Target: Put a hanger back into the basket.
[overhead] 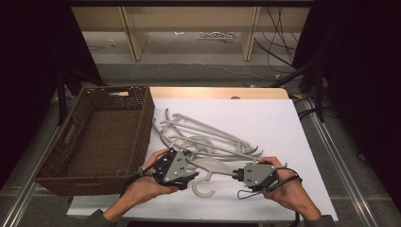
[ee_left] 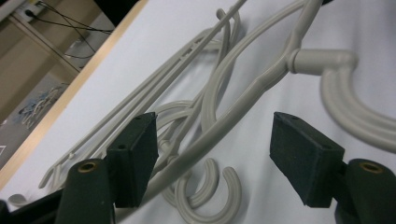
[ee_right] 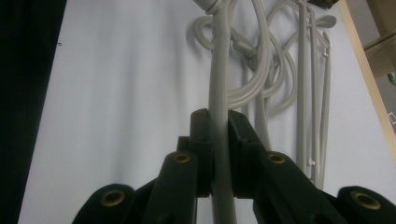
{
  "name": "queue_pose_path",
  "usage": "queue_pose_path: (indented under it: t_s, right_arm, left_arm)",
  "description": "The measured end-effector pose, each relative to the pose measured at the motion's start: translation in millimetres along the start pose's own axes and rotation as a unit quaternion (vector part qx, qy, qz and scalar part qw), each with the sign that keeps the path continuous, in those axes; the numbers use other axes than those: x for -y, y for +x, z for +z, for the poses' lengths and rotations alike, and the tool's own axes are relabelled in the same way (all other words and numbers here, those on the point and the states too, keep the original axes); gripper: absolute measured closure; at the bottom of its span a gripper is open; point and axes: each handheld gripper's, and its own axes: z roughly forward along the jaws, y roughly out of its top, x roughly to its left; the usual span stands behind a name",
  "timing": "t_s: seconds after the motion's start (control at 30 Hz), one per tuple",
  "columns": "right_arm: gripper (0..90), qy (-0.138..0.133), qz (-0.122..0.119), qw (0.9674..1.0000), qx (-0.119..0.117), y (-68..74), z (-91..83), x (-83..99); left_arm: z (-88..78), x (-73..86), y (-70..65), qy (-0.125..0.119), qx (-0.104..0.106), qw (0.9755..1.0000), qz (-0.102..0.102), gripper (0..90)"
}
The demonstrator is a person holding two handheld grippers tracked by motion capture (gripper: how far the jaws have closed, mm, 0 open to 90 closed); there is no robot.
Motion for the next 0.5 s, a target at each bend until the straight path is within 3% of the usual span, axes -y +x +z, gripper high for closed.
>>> queue_pose_path:
  t_s: [0.17, 0.2, 0.27, 0.3, 0.33, 0.4, 0.5]
  right_arm:
    - [82.4, -0.008, -0.005, 0.9999, -0.008, 1.6, -0.6, -3.8]
    - [82.4, -0.01, -0.014, 0.9998, -0.012, 2.0, 0.4, -5.3]
    - [82.4, -0.009, -0.009, 0.9999, -0.01, 3.1, 0.1, -5.6]
    - [82.4, -0.012, -0.014, 0.9997, -0.015, 3.0, 0.9, -5.9]
    - [82.3, -0.014, -0.015, 0.9996, -0.021, 4.0, 1.5, -6.5]
    - [82.3, -0.015, -0.016, 0.9995, -0.023, 4.0, 1.4, -6.4]
    - [82.3, -0.027, -0.011, 0.9991, -0.031, 3.5, -1.6, -5.8]
  left_arm:
    - [8.1, 0.5, -0.6, 0.021, 0.018, 0.9993, 0.024, 40.1]
    - [10.8, 0.6, -1.1, 0.023, 0.018, 0.9991, 0.032, 46.0]
    - [11.1, 0.2, -0.4, 0.029, 0.024, 0.9988, 0.033, 52.7]
    - [11.4, -0.1, -0.8, 0.036, 0.036, 0.9984, 0.025, 52.7]
    - [10.7, -1.1, -1.0, 0.038, 0.053, 0.9975, 0.028, 63.7]
    - [7.1, -4.3, -4.4, 0.047, 0.051, 0.9959, 0.057, 65.5]
    - [2.8, -8.8, -4.8, 0.046, 0.045, 0.9951, 0.075, 67.2]
